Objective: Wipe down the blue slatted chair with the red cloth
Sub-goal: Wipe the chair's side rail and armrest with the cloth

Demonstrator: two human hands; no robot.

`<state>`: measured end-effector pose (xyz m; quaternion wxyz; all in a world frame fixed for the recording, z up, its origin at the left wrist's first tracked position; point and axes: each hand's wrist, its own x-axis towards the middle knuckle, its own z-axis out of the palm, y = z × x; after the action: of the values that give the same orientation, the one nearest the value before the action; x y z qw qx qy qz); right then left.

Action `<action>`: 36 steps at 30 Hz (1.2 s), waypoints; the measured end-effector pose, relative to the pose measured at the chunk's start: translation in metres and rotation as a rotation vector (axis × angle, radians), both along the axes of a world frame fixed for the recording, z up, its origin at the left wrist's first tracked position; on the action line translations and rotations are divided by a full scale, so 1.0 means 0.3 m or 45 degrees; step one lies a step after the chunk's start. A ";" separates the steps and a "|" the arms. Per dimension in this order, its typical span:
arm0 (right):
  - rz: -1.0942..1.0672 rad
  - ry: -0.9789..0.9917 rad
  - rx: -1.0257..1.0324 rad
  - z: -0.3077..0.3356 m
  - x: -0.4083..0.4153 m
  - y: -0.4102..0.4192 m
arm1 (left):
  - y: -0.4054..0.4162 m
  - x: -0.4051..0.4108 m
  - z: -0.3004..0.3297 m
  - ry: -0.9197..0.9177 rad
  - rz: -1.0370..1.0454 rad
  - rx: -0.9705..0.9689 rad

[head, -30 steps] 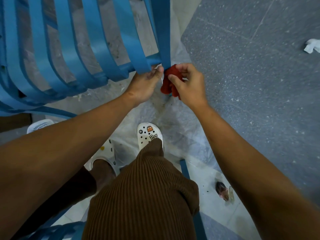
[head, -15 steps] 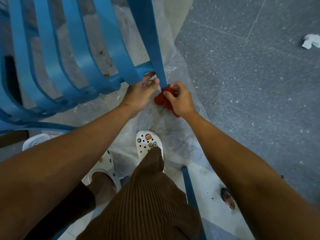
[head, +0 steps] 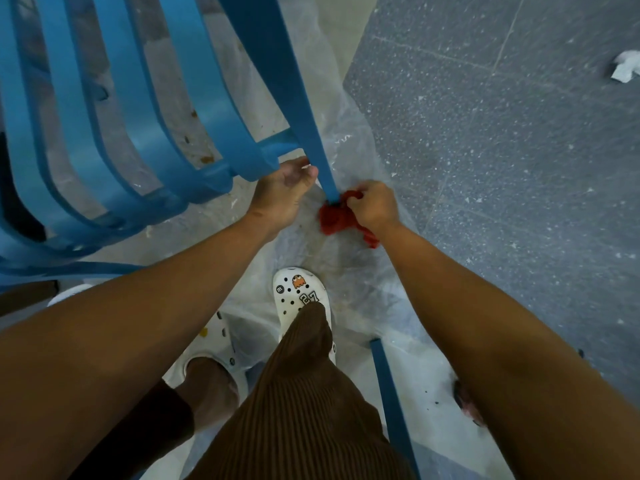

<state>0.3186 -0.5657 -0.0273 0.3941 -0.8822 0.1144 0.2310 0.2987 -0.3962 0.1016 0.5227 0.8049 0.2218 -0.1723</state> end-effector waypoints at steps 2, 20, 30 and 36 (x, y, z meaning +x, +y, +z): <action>0.020 -0.010 -0.078 0.024 0.025 -0.044 | 0.001 0.010 -0.002 -0.007 0.006 0.024; -0.131 0.209 -0.039 -0.076 -0.038 0.129 | 0.003 0.010 -0.002 0.050 -0.011 -0.033; -0.084 0.151 -0.159 -0.061 -0.018 0.000 | -0.014 0.008 0.014 0.058 0.011 -0.044; 0.106 0.110 -0.079 -0.026 -0.025 0.054 | -0.012 0.002 0.017 0.056 0.008 -0.037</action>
<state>0.3112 -0.5497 -0.0352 0.3512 -0.8872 0.1016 0.2813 0.2994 -0.3999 0.1068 0.5298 0.7926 0.2334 -0.1914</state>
